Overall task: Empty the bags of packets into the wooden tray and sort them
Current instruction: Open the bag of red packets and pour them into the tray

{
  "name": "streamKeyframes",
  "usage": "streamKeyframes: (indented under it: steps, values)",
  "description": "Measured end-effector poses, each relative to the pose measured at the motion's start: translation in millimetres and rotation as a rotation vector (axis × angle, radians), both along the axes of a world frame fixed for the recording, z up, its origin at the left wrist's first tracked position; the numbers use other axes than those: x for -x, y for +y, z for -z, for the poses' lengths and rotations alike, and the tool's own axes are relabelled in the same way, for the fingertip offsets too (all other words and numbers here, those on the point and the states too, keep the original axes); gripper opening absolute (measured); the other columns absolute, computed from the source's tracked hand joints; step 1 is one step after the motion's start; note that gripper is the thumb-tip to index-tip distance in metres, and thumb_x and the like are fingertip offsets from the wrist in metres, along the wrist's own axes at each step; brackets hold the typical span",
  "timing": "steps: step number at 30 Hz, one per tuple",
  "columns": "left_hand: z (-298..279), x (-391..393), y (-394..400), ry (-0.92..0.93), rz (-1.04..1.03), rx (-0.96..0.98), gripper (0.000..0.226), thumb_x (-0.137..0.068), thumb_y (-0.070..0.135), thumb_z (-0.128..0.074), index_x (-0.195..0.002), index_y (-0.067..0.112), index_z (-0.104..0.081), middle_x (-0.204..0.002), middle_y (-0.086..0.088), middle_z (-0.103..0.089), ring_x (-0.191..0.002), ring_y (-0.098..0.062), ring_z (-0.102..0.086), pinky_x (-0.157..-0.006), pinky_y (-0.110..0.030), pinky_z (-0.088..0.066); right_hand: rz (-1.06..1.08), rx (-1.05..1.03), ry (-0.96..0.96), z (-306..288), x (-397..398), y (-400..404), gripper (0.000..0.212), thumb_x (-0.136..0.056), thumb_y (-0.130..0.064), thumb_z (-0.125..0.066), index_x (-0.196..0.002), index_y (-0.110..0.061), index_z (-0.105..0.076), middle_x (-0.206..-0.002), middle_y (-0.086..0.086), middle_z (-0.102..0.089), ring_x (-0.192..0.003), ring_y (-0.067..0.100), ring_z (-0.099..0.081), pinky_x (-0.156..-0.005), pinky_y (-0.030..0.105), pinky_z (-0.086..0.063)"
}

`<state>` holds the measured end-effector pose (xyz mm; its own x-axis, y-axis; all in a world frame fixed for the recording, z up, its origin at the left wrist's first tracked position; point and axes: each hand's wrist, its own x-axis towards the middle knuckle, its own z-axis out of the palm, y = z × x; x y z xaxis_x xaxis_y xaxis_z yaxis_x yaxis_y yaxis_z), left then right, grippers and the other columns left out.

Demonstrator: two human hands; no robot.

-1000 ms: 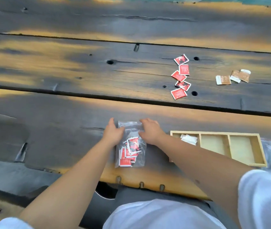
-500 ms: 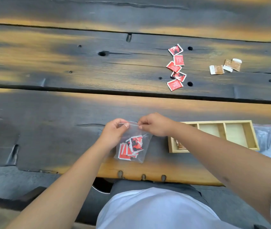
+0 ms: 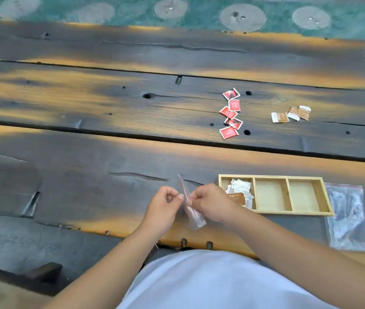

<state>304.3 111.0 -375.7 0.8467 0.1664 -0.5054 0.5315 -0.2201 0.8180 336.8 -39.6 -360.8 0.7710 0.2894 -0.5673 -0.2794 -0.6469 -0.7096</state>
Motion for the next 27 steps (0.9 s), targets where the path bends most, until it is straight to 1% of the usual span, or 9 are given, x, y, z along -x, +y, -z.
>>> streamKeyframes:
  steps: [3, 6, 10, 12, 14, 17, 19, 23, 27]
  values:
    - [-11.2, 6.3, -8.8, 0.099, 0.089, 0.019, 0.017, -0.093, 0.019, -0.059, -0.077, 0.015, -0.056, -0.073, -0.001, -0.063, -0.067, -0.014, -0.057, -0.062, -0.026, -0.043, 0.047, -0.011, -0.030, 0.2, 8.3, 0.2, 0.019, -0.087, -0.020, -0.066, -0.069, -0.019, -0.071, -0.065, 0.001, -0.065, -0.058, 0.011, -0.053, -0.057, 0.024, -0.041]
    - [-15.0, 7.0, -12.5, 0.145, 0.048, 0.055, 0.022, -0.093, 0.027, -0.060, -0.075, 0.016, -0.056, -0.070, -0.001, -0.064, -0.065, -0.012, -0.057, -0.062, -0.028, -0.045, 0.006, 0.052, -0.091, -3.6, 12.8, 2.6, 0.028, -0.087, -0.019, -0.063, -0.060, -0.024, -0.062, -0.056, -0.008, -0.053, -0.053, 0.004, -0.046, -0.051, 0.022, -0.036]
    - [-19.6, 3.7, -11.2, 0.143, 0.059, 0.050, 0.026, -0.091, 0.027, -0.061, -0.067, 0.019, -0.054, -0.067, 0.000, -0.063, -0.064, -0.012, -0.056, -0.062, -0.027, -0.044, -0.027, 0.110, -0.126, -5.3, 13.9, 3.4, 0.035, -0.084, -0.025, -0.062, -0.051, -0.023, -0.052, -0.053, -0.006, -0.052, -0.055, 0.009, -0.049, -0.058, 0.028, -0.042]
    - [-22.7, 1.0, -11.8, 0.140, 0.073, 0.033, 0.025, -0.092, 0.020, -0.059, -0.067, 0.016, -0.055, -0.063, 0.000, -0.059, -0.061, -0.011, -0.054, -0.057, -0.025, -0.041, -0.023, 0.129, -0.128, -6.2, 14.1, 5.1, 0.034, -0.082, -0.031, -0.064, -0.052, -0.021, -0.051, -0.055, -0.005, -0.054, -0.060, 0.014, -0.052, -0.061, 0.030, -0.045]
    - [-24.4, -2.0, -12.0, 0.154, 0.047, 0.050, 0.023, -0.091, 0.012, -0.056, -0.069, 0.014, -0.058, -0.058, 0.001, -0.056, -0.058, -0.011, -0.052, -0.052, -0.022, -0.038, 0.009, 0.111, -0.127, -7.1, 14.9, 6.3, 0.032, -0.079, -0.035, -0.069, -0.055, -0.020, -0.053, -0.059, -0.004, -0.058, -0.063, 0.014, -0.053, -0.060, 0.030, -0.041]
    - [-27.3, -6.5, -9.3, 0.148, 0.045, 0.072, 0.028, -0.091, 0.007, -0.053, -0.065, 0.014, -0.061, -0.059, -0.001, -0.060, -0.058, -0.012, -0.054, -0.044, -0.016, -0.035, 0.054, 0.031, -0.096, -8.1, 14.3, 7.2, 0.020, -0.084, -0.026, -0.066, -0.065, -0.020, -0.062, -0.068, -0.002, -0.066, -0.067, 0.012, -0.058, -0.066, 0.029, -0.048]
    - [-28.3, -9.4, -7.6, 0.140, 0.068, 0.072, 0.029, -0.090, 0.005, -0.052, -0.065, 0.014, -0.064, -0.064, -0.005, -0.064, -0.061, -0.012, -0.058, -0.043, -0.012, -0.035, 0.090, 0.012, -0.081, -7.7, 12.4, 7.3, 0.021, -0.084, -0.018, -0.061, -0.064, -0.022, -0.064, -0.068, -0.001, -0.069, -0.068, 0.013, -0.062, -0.072, 0.031, -0.054]
    - [-28.0, -14.0, -6.1, 0.170, 0.086, 0.098, 0.031, -0.086, -0.002, -0.050, -0.063, 0.012, -0.065, -0.055, 0.001, -0.062, -0.057, -0.009, -0.058, -0.044, -0.014, -0.033, 0.111, 0.071, -0.117, -4.3, 6.6, 7.8, 0.023, -0.082, -0.021, -0.062, -0.059, -0.026, -0.061, -0.072, -0.001, -0.069, -0.072, 0.013, -0.062, -0.068, 0.026, -0.049]
    - [-29.0, -18.5, -4.0, 0.167, 0.134, 0.089, 0.026, -0.085, -0.002, -0.055, -0.065, 0.010, -0.066, -0.055, -0.001, -0.062, -0.052, -0.008, -0.053, -0.043, -0.013, -0.035, 0.105, 0.039, -0.062, 0.5, 0.9, 5.7, 0.026, -0.084, -0.016, -0.060, -0.059, -0.024, -0.062, -0.070, 0.005, -0.074, -0.070, 0.016, -0.067, -0.072, 0.030, -0.054]
